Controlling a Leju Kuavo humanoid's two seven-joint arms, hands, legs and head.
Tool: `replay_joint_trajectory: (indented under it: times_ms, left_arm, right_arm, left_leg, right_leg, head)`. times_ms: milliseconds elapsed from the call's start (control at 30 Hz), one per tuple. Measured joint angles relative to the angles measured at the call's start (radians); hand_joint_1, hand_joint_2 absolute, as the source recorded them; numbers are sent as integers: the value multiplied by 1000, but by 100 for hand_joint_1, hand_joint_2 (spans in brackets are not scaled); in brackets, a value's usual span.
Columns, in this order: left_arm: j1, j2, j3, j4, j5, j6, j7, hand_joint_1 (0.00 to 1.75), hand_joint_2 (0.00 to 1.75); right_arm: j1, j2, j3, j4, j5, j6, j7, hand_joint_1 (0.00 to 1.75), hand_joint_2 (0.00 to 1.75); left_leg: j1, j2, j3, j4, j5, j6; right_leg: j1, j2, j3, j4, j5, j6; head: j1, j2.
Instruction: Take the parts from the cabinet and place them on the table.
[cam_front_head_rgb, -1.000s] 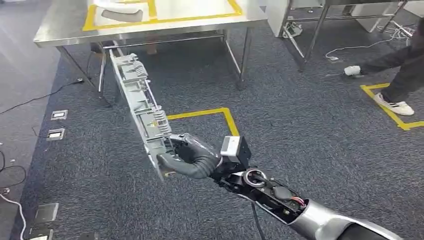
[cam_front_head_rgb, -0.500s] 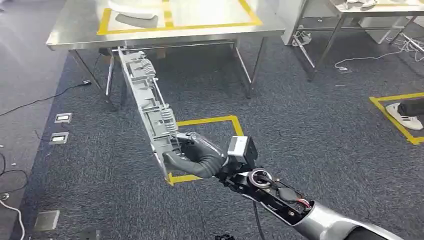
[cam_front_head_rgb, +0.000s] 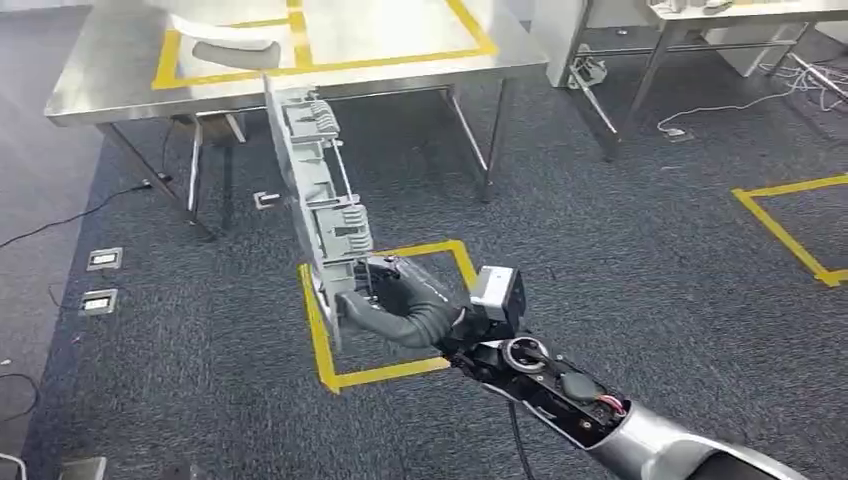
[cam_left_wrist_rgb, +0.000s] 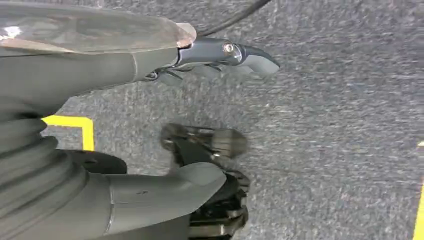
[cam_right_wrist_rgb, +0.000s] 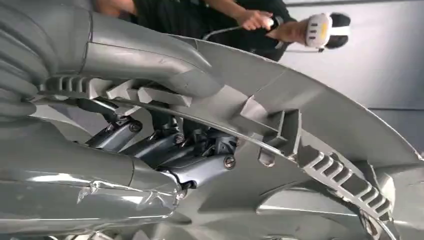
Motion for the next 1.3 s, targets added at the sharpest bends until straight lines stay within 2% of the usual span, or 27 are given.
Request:
replay_joint_trajectory:
  times_ms: [67,100,133,167,233,267,300,400,433,467,500,567,600,633,733,767,800,867,933,967,1000,1067,1100,1133,1200,1267,1300]
  left_arm:
    - [0,2,0,0,-1,0,0,0,175]
    - [1,2,0,0,-2,0,1,0,175]
    - [-2,2,0,0,-2,0,2,0,175]
    - [-2,2,0,0,-3,0,2,0,175]
    - [-4,-2,0,-2,-3,0,2,0,175]
    - [-6,-2,0,-3,-4,0,2,0,175]
    - [-6,-1,0,-3,-4,0,1,0,175]
    - [-7,1,0,-3,-6,0,2,0,175]
    - [-7,1,0,-3,-6,0,2,0,175]
    - [-4,0,0,-3,-7,0,1,0,175]
    - [-2,-1,0,-3,-8,-1,1,0,175]
    - [-2,-3,0,-3,-11,-7,-1,0,175]
    - [-2,-6,0,-3,-11,-9,-1,0,175]
    - [-3,-7,0,-3,-13,-11,0,0,175]
    - [-6,-5,0,-4,-15,-13,0,0,175]
    - [-7,-3,0,-4,-16,-13,0,0,175]
    - [-10,-3,0,-4,-17,-14,0,0,175]
    - [-11,-3,0,-4,-17,-14,0,0,175]
    - [-7,-2,0,-4,-17,-18,2,0,175]
    - [-6,-1,0,-4,-18,-19,2,0,175]
    - [-6,-1,0,-4,-19,-20,2,0,175]
    - [-6,2,0,-4,-23,-21,2,0,175]
    - [-5,2,0,-4,-27,-21,5,0,175]
    - [-10,1,0,-4,-30,-22,8,0,175]
    - [-10,1,0,-4,-36,-22,13,0,175]
    - [-12,2,0,-4,-42,-26,16,0,175]
    - [-13,6,0,-4,-43,-30,16,0,175]
  right_arm:
    - [0,-1,-5,-2,0,-1,0,175,175]
    - [0,-2,-8,-2,0,-1,-1,175,175]
    - [0,-2,-10,-5,0,-1,-2,175,175]
    - [1,-2,-12,-10,0,-1,-1,175,175]
    - [2,-2,-13,-16,0,-1,0,175,175]
    - [3,-3,-15,-18,0,-1,0,175,175]
    - [1,-4,-18,-19,0,-1,0,175,175]
    - [3,-6,-20,-21,0,-1,-1,175,175]
    - [9,-7,-20,-21,1,0,0,175,175]
    - [17,-8,-22,-21,4,0,2,175,175]
    - [22,-10,-24,-21,5,1,3,175,175]
    - [23,-10,-28,-21,5,4,4,175,175]
    - [23,-11,-31,-21,5,5,3,175,175]
    - [22,-11,-34,-21,5,6,3,175,175]
    - [24,-11,-37,-27,5,10,5,175,175]
    - [26,-11,-39,-28,5,10,5,175,175]
    - [25,-12,-43,-28,5,9,5,175,175]
    - [23,-12,-43,-31,5,10,5,175,175]
    - [27,-12,-44,-31,6,15,7,175,175]
    - [31,-12,-44,-31,11,16,10,175,175]
    - [34,-12,-45,-31,16,18,11,175,175]
    - [33,-12,-46,-31,18,19,13,175,175]
    - [32,-12,-47,-31,18,19,13,175,175]
    - [31,-12,-50,-31,18,19,13,175,175]
    - [33,-13,-52,-35,18,18,15,175,175]
    - [36,-17,-55,-38,16,11,19,175,175]
    - [35,-18,-57,-42,14,10,21,175,175]
  left_leg:
    - [0,0,44,-169,151,8]
    - [-5,0,45,-198,187,12]
    - [-8,2,50,-196,162,21]
    - [-13,-1,51,-196,179,27]
    - [-10,1,66,-204,168,39]
    - [-8,1,79,-207,165,44]
    - [-9,0,90,-208,158,51]
    - [-14,0,112,-207,136,61]
    - [-17,-1,122,-207,128,62]
    - [-19,-3,136,-207,119,63]
    - [-20,-4,149,-208,109,63]
    - [-22,-5,174,-209,90,62]
    - [-25,-6,178,-205,83,58]
    - [-26,-8,178,-210,78,53]
    - [-29,-5,198,-216,72,42]
    - [-27,-5,195,-202,63,36]
    - [-26,-4,168,-143,55,28]
    - [-15,-3,70,12,2,15]
    - [-3,-3,-9,108,-44,2]
    - [1,-3,-18,95,-26,-2]
    - [6,-2,-8,42,17,-7]
    - [17,0,56,-146,156,-16]
    - [20,1,73,-209,186,-20]
    - [9,0,70,-208,137,-8]
    - [8,-1,74,-206,163,12]
    - [10,-2,95,-209,158,25]
    - [8,-2,105,-211,152,32]
  right_leg:
    - [0,1,23,-2,-22,7]
    - [4,4,33,4,-31,13]
    - [4,9,30,0,-36,20]
    - [2,9,33,-3,-44,27]
    - [2,8,44,4,-46,37]
    - [0,0,33,23,-52,42]
    - [0,-9,13,79,-61,45]
    - [1,-12,-133,318,-153,48]
    - [1,-12,-161,343,-169,47]
    - [3,-12,-166,323,-157,43]
    - [8,-12,-156,267,-119,36]
    - [22,-14,-112,86,19,12]
    - [33,-16,-109,17,76,1]
    - [34,-15,-102,12,53,3]
    - [28,-16,-71,-6,63,-6]
    - [20,-17,-54,-18,64,-7]
    - [19,-16,-44,-25,63,-8]
    - [17,-16,-38,-26,54,-11]
    - [14,-12,-28,-25,41,-8]
    - [11,-10,-19,-25,33,-4]
    - [8,-10,-8,-24,24,0]
    - [0,-9,16,-19,3,12]
    - [1,-9,19,-18,-7,20]
    - [1,-5,24,-15,-11,27]
    - [1,-6,26,-7,-17,39]
    - [-3,-9,32,-3,-30,51]
    - [-4,-13,15,35,-47,54]
  head:
    - [-4,0]
    - [-8,0]
    - [-10,0]
    - [-5,0]
    - [-6,0]
    - [-1,0]
    - [3,0]
    - [16,0]
    - [18,0]
    - [21,0]
    - [26,0]
    - [31,0]
    - [30,0]
    - [29,0]
    - [28,0]
    - [29,0]
    - [19,0]
    - [12,0]
    - [9,0]
    - [8,0]
    - [6,0]
    - [3,0]
    - [-2,0]
    - [-10,0]
    - [-5,0]
    - [-1,0]
    - [2,0]
